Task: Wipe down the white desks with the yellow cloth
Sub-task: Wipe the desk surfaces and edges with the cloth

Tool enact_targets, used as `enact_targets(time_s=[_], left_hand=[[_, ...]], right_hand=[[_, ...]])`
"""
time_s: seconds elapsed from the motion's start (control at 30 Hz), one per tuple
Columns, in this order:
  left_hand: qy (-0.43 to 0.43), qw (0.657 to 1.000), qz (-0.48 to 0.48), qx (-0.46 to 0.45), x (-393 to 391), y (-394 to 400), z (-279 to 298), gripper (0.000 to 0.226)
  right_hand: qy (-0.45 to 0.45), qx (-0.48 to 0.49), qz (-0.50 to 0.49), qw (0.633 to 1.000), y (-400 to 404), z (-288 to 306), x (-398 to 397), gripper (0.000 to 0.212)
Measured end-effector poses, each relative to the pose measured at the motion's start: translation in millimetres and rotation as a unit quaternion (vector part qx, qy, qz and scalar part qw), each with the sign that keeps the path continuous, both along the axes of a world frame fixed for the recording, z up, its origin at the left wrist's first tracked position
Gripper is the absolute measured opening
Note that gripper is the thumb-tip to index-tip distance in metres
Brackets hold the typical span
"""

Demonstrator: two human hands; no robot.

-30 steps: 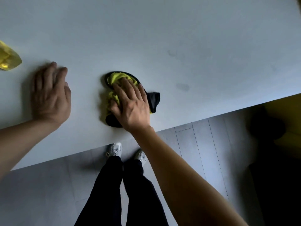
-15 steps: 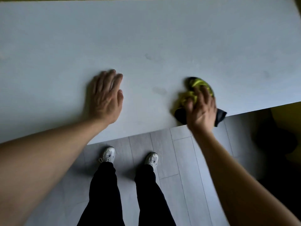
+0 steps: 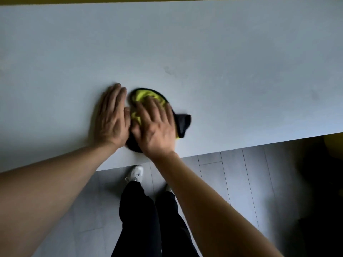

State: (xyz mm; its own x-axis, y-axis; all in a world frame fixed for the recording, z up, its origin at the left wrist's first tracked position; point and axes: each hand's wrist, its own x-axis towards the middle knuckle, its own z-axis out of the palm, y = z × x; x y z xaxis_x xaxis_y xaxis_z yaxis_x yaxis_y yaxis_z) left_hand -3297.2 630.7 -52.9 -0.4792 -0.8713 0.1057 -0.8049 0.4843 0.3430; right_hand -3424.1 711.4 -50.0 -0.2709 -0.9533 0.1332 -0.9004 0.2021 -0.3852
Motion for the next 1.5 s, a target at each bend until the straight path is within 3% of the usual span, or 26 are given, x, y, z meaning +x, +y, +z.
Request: enact_targets(time_s=[0.17,0.4,0.57,0.63,0.73,0.87,0.97,1.1,1.27,1.33,1.5], left_hand=[[-0.003,1.000,0.010,-0.013,1,-2,0,0.053],[-0.003,1.000,0.027,0.013,-4,0,1,0.055],[-0.006,0.999,0.039,0.003,-6,-1,-2,0.056],[-0.008,0.999,0.040,0.000,-8,0,-3,0.056],[-0.012,0.999,0.038,-0.005,-7,-1,-2,0.056],[-0.014,0.999,0.030,-0.010,-2,-2,-1,0.053],[-0.020,0.999,0.027,-0.001,-2,-1,1,0.054],[-0.019,0.999,0.032,0.010,-5,-1,5,0.055],[-0.023,0.999,0.040,0.006,-8,-1,1,0.056],[-0.026,0.999,0.039,0.004,-7,-1,0,0.057],[-0.038,0.998,0.041,-0.006,-7,-1,2,0.056]], right_hand=[[0.012,-0.005,0.046,0.999,-6,-7,-30,0.055],[0.022,0.019,-0.211,0.977,17,-4,-168,0.057],[0.012,0.023,-0.350,0.937,-7,0,-171,0.057],[0.014,0.015,-0.278,0.960,-26,3,-140,0.058],[-0.017,-0.003,-0.065,0.998,-66,6,-73,0.054],[0.004,0.006,0.117,0.993,-101,6,-37,0.049],[-0.006,-0.023,0.092,0.995,-93,2,-72,0.046],[-0.010,-0.001,-0.087,0.996,-69,1,-159,0.050],[-0.012,0.034,-0.276,0.961,-89,4,-218,0.057],[-0.015,0.017,-0.249,0.968,-101,5,-196,0.055],[-0.037,-0.020,0.047,0.998,-138,7,-82,0.045]])
